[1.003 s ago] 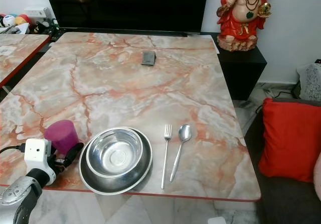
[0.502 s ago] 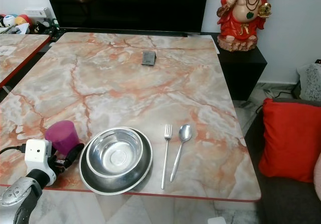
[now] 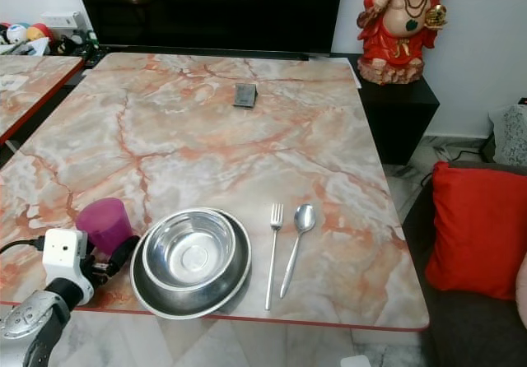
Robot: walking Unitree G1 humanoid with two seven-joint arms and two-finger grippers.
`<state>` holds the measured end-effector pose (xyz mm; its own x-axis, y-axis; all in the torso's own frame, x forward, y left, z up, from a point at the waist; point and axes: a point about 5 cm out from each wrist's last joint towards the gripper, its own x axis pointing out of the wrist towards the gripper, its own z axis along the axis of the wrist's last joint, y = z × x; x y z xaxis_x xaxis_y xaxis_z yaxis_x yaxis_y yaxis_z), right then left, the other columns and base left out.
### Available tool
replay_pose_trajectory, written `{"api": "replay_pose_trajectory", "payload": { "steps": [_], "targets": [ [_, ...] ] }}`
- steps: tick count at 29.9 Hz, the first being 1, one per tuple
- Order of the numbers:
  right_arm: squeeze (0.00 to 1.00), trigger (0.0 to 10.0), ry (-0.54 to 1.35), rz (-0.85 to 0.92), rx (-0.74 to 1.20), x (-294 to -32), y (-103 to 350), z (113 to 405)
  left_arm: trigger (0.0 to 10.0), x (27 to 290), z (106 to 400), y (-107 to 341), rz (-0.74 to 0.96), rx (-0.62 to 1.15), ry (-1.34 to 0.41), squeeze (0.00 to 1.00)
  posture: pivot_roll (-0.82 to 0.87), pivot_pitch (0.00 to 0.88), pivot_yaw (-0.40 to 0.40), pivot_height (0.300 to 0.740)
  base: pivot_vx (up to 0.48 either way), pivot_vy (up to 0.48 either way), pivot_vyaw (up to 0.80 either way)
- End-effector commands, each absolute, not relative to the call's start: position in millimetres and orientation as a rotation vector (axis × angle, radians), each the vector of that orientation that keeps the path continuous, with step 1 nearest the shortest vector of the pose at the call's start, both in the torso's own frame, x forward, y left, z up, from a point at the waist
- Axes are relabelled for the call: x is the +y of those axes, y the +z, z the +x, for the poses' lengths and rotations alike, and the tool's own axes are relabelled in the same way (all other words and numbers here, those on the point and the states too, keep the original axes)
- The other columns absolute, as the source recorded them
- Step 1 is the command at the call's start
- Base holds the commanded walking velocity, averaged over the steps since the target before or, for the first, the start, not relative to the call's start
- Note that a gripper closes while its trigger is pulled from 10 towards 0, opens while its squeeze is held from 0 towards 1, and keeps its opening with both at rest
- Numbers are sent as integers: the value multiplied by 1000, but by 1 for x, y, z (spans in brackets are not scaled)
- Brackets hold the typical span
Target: Setting the table
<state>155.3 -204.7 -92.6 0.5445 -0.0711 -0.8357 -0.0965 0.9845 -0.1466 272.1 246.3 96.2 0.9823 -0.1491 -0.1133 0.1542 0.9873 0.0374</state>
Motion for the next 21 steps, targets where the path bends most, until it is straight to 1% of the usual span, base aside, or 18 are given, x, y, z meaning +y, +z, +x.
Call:
{"api": "replay_pose_trajectory", "payload": {
  "steps": [1, 7, 8, 9, 10, 13, 21],
  "targets": [
    [0, 10000, 15, -193, 1016, -207, -94, 151, 10000, 246, 267, 89, 67, 158, -168, 282, 16, 106, -16, 740, 0, 0, 0],
    [0, 10000, 15, -193, 1017, -207, -94, 151, 10000, 245, 267, 88, 74, 160, -170, 286, 17, 107, -15, 740, 0, 0, 0],
    [0, 10000, 16, -193, 1017, -207, -94, 151, 10000, 245, 267, 88, 76, 161, -170, 314, 17, 108, -15, 740, 0, 0, 0],
    [0, 10000, 16, -192, 1017, -207, -94, 151, 10000, 246, 267, 88, 78, 162, -171, 314, 17, 108, -15, 740, 0, 0, 0],
    [0, 10000, 16, -193, 1017, -207, -94, 151, 10000, 246, 267, 88, 80, 162, -169, 420, 17, 108, -15, 740, 0, 0, 0],
    [0, 10000, 16, -192, 1016, -207, -94, 151, 10000, 246, 266, 88, 85, 165, -165, 404, 17, 108, -15, 740, 0, 0, 0],
    [0, 10000, 15, -193, 1016, -207, -94, 151, 10000, 247, 267, 87, 97, 168, -158, 420, 18, 106, -16, 740, 0, 0, 0]
  ]
}}
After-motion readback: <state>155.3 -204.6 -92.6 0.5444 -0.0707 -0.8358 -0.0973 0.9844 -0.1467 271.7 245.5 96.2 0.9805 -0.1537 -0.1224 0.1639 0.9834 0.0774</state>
